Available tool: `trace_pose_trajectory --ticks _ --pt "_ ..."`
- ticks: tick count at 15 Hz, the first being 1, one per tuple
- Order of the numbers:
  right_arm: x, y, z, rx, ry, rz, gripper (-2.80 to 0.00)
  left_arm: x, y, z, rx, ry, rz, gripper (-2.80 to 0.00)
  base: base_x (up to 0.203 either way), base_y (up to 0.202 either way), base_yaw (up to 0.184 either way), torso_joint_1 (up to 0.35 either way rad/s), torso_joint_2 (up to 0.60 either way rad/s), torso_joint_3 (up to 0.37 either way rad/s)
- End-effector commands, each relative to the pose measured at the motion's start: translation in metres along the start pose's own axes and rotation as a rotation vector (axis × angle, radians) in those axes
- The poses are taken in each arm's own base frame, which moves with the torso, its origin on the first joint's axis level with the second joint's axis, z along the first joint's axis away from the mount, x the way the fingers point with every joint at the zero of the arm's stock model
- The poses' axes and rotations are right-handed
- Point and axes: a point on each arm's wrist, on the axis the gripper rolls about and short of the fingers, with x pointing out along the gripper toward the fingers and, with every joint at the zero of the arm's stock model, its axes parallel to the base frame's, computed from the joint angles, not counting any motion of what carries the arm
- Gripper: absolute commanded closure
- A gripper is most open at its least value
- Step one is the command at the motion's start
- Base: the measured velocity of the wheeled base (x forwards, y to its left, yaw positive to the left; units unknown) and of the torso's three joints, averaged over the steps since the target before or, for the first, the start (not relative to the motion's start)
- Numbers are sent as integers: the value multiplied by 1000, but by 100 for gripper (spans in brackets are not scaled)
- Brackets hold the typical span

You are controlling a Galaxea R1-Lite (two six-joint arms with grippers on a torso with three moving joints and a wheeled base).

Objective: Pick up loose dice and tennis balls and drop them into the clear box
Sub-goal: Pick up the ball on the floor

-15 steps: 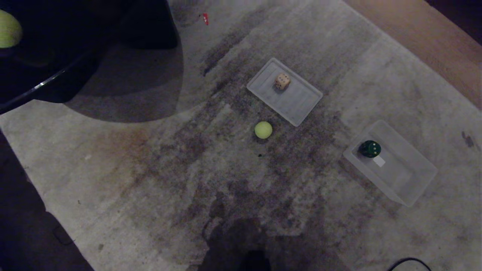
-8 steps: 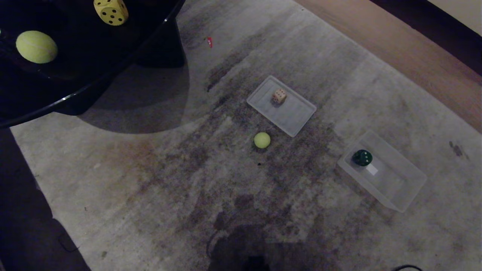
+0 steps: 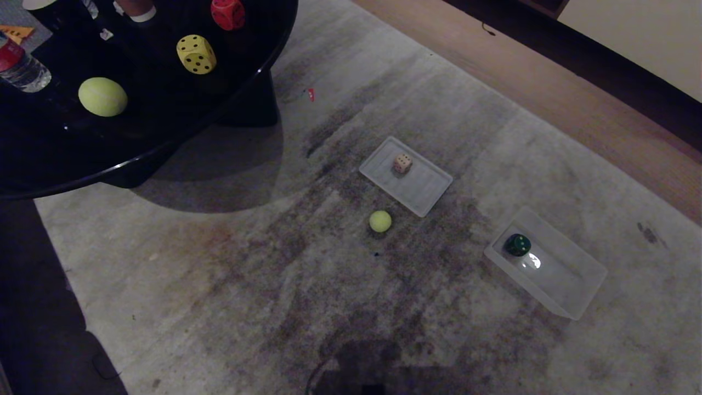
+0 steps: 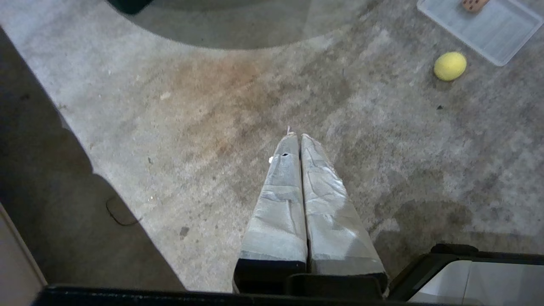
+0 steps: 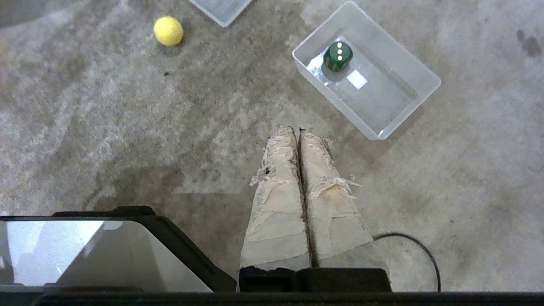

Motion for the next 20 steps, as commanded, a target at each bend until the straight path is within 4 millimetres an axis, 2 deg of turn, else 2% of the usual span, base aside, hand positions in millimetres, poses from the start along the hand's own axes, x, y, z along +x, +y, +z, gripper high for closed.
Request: trace_pose_trajectory --ticks 1,10,18,20 --pt "0 0 0 0 2 1 0 0 0 0 0 3 1 0 0 0 0 3 -6 124" --pt "0 0 0 -3 3 1 0 0 0 0 8 1 -3 0 -1 -1 6 1 0 15" --pt "0 0 0 -3 2 1 0 0 0 0 7 1 -3 0 0 -8 148 2 2 5" --pt "0 0 0 -3 2 1 0 0 0 0 7 1 -2 0 -1 1 44 1 1 -1"
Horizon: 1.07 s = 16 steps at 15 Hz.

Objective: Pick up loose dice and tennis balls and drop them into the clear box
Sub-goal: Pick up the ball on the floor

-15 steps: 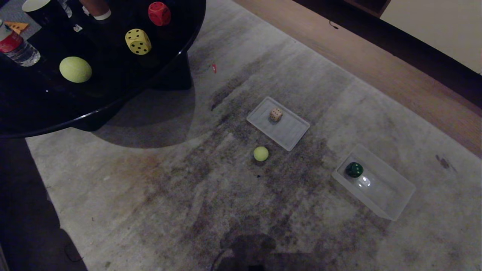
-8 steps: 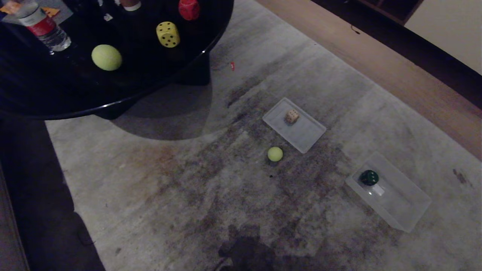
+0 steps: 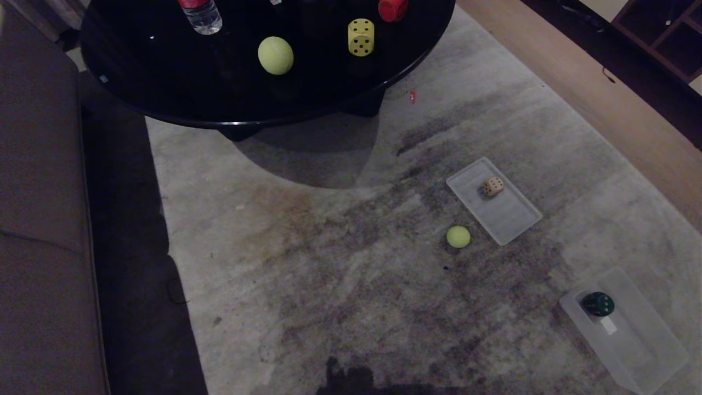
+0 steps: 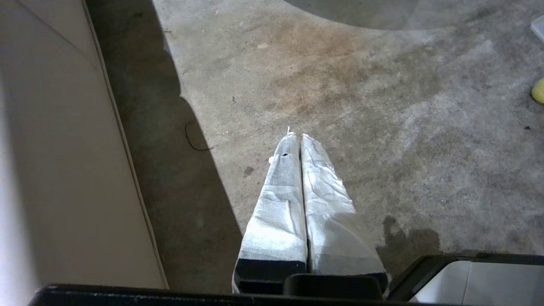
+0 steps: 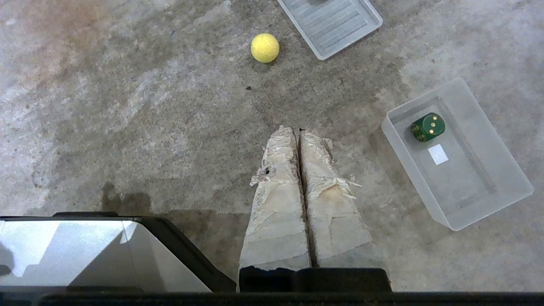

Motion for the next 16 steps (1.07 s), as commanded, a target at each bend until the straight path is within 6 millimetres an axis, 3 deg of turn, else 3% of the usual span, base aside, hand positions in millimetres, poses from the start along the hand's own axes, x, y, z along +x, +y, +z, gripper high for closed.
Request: trace_pose_trajectory --ticks 1,10,16 --pt "0 0 0 0 4 1 0 0 0 0 2 2 0 0 0 0 0 0 0 0" --pt "0 0 0 0 4 1 0 0 0 0 0 0 2 0 0 0 0 0 0 0" --pt "0 0 0 0 2 1 0 0 0 0 -1 0 3 0 170 0 0 2 3 1"
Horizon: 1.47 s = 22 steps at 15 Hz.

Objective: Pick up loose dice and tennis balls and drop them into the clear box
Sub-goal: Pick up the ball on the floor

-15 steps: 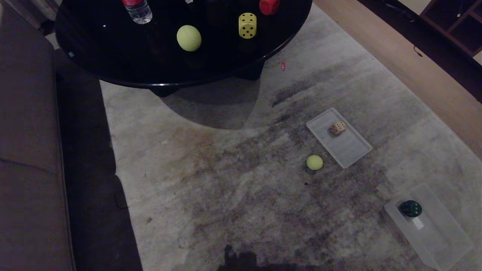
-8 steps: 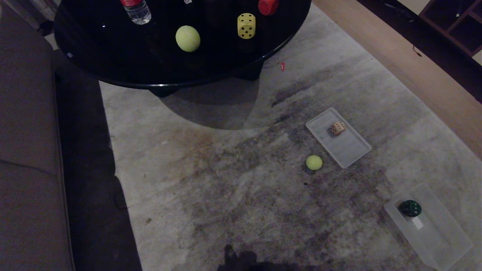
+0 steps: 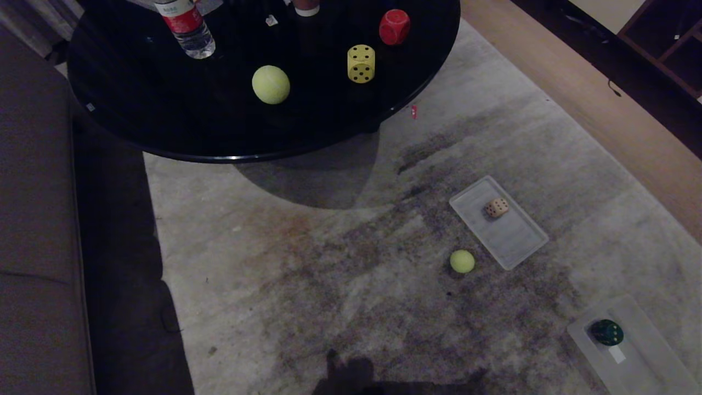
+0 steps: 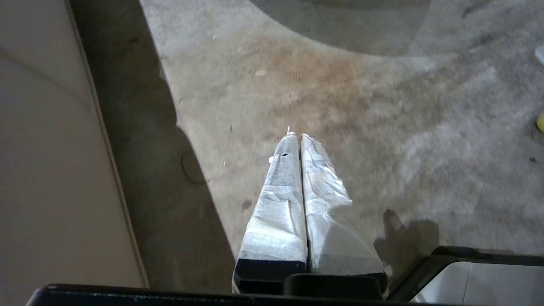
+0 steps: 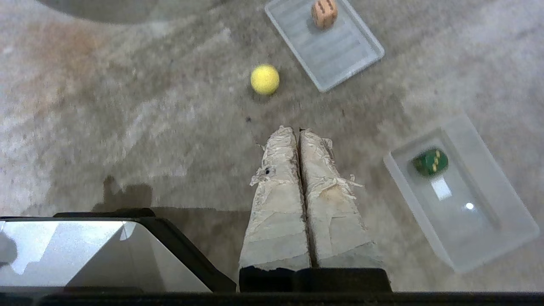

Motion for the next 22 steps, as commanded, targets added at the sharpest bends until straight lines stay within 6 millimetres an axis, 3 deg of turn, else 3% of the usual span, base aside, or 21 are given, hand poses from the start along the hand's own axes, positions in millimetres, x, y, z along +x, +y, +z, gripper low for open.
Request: trace_pose_trajectory --ticks 1,11,22 --pt "0 0 0 0 2 1 0 0 0 0 0 3 1 0 164 0 0 2 2 2" --pt "0 0 0 0 2 1 0 0 0 0 4 3 -2 0 12 0 0 1 1 -11" --pt "0 0 0 0 2 1 0 0 0 0 4 3 -2 0 0 0 0 2 1 -192"
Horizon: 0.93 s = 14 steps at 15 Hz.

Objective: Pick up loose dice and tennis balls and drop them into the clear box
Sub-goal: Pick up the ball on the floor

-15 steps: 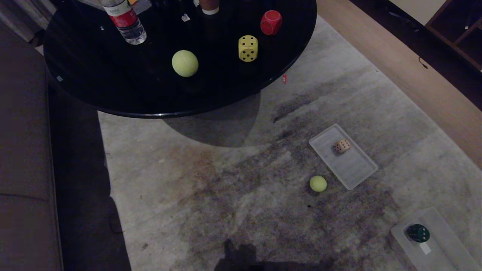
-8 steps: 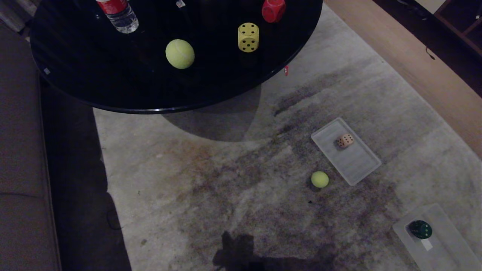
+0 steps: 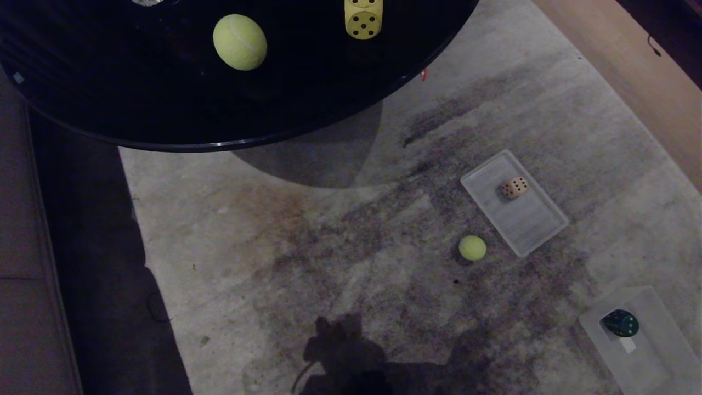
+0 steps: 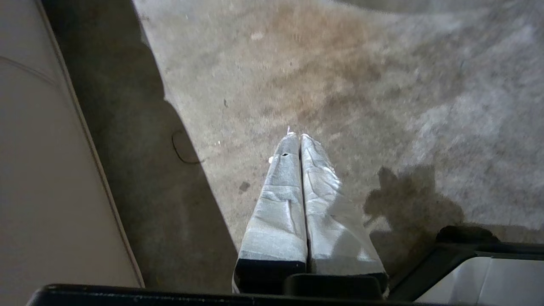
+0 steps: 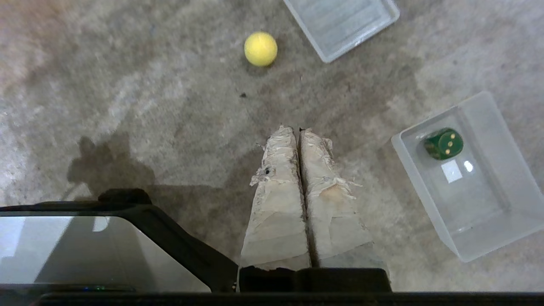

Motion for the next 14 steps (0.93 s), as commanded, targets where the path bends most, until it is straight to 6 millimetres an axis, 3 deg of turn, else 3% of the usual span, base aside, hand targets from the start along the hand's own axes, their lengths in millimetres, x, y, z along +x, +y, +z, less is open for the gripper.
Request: trace_pose_trajectory --ticks 1,7,12,14 --pt "0 0 0 0 2 1 0 0 0 0 2 3 0 0 0 0 0 2 -1 -189" --pt "0 0 0 0 2 1 0 0 0 -1 15 4 -3 0 0 0 0 2 4 -191" --pt "0 0 0 -15 5 -1 0 0 0 -1 -29 6 8 0 0 0 0 1 1 -36" --pt "-2 0 11 -17 8 -10 0 0 0 -1 -46 6 8 0 0 0 0 0 0 0"
